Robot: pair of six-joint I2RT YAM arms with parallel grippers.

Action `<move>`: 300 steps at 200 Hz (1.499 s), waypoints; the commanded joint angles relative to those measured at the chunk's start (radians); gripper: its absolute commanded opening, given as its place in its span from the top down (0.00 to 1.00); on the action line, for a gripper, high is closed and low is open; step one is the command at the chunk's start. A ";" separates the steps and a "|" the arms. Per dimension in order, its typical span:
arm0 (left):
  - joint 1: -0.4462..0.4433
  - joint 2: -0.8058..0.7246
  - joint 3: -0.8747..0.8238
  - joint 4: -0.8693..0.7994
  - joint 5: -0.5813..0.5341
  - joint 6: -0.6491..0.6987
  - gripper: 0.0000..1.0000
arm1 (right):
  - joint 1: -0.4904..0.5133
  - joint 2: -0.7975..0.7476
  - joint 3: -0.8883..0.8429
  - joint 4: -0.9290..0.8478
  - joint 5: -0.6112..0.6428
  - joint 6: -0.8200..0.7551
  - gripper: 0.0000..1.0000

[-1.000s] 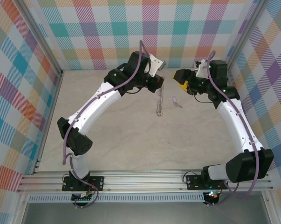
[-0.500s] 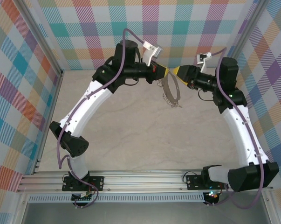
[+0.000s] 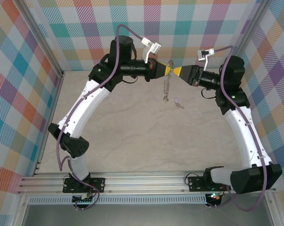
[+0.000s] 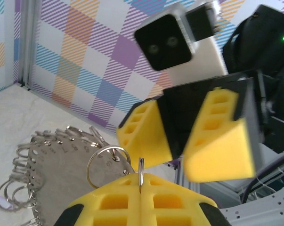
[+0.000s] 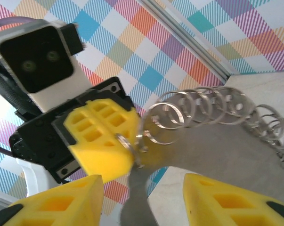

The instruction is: Put the keys on the keyring

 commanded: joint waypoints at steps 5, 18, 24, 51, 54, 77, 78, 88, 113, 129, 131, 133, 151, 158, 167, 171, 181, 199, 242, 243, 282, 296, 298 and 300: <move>0.008 -0.024 0.035 0.018 0.054 -0.018 1.00 | -0.008 0.025 0.050 0.059 -0.046 0.010 0.57; 0.009 -0.020 0.036 0.016 0.058 -0.020 1.00 | -0.008 0.032 0.060 0.066 -0.056 0.014 0.60; 0.008 -0.019 0.036 0.016 0.062 -0.022 1.00 | -0.008 0.034 0.064 0.067 -0.060 0.014 0.61; 0.007 -0.011 0.039 0.011 0.073 -0.027 1.00 | -0.008 0.040 0.071 0.090 -0.080 0.029 0.64; 0.008 -0.010 0.039 0.010 0.073 -0.027 1.00 | -0.008 0.040 0.071 0.092 -0.082 0.032 0.64; 0.007 -0.004 0.045 0.007 0.078 -0.029 1.00 | -0.008 0.045 0.076 0.105 -0.092 0.038 0.63; 0.008 -0.004 0.045 0.007 0.079 -0.028 1.00 | -0.008 0.045 0.076 0.106 -0.092 0.038 0.63; 0.007 0.001 0.050 0.003 0.079 -0.025 1.00 | -0.008 0.047 0.079 0.105 -0.092 0.040 0.63; 0.006 0.015 0.066 0.002 0.083 -0.029 1.00 | -0.008 0.051 0.083 0.114 -0.096 0.046 0.62; 0.008 0.029 0.086 -0.007 0.088 -0.027 1.00 | -0.008 0.062 0.091 0.118 -0.104 0.050 0.62; 0.008 0.031 0.090 -0.007 0.089 -0.027 1.00 | -0.008 0.063 0.092 0.121 -0.105 0.052 0.62; 0.007 0.032 0.092 -0.009 0.089 -0.027 1.00 | -0.008 0.064 0.093 0.123 -0.107 0.052 0.62; 0.007 0.045 0.107 -0.017 0.090 -0.025 1.00 | -0.008 0.074 0.098 0.139 -0.116 0.063 0.63; 0.006 0.048 0.112 -0.016 0.092 -0.025 1.00 | -0.008 0.077 0.100 0.140 -0.119 0.063 0.64; 0.007 0.055 0.117 -0.017 0.096 -0.025 1.00 | -0.008 0.081 0.103 0.141 -0.121 0.063 0.65; 0.007 0.057 0.120 -0.019 0.097 -0.025 1.00 | -0.008 0.082 0.103 0.141 -0.121 0.062 0.66; 0.007 0.063 0.129 -0.021 0.098 -0.025 1.00 | -0.008 0.084 0.106 0.140 -0.126 0.062 0.67; 0.006 0.077 0.146 -0.031 0.102 -0.023 1.00 | -0.008 0.090 0.111 0.138 -0.129 0.057 0.71; 0.008 0.101 0.172 -0.047 0.116 -0.018 1.00 | -0.008 0.109 0.132 0.138 -0.140 0.057 0.79; 0.007 0.101 0.172 -0.047 0.116 -0.018 1.00 | -0.008 0.109 0.132 0.139 -0.140 0.058 0.79; 0.006 0.125 0.210 -0.058 0.129 -0.019 1.00 | -0.008 0.126 0.146 0.144 -0.160 0.057 0.92; 0.006 0.136 0.229 -0.068 0.134 -0.019 1.00 | -0.008 0.130 0.149 0.146 -0.166 0.058 0.95; 0.007 0.138 0.231 -0.068 0.135 -0.019 1.00 | -0.008 0.130 0.150 0.146 -0.166 0.058 0.96; 0.007 0.138 0.232 -0.068 0.136 -0.019 1.00 | -0.008 0.131 0.151 0.146 -0.166 0.056 0.96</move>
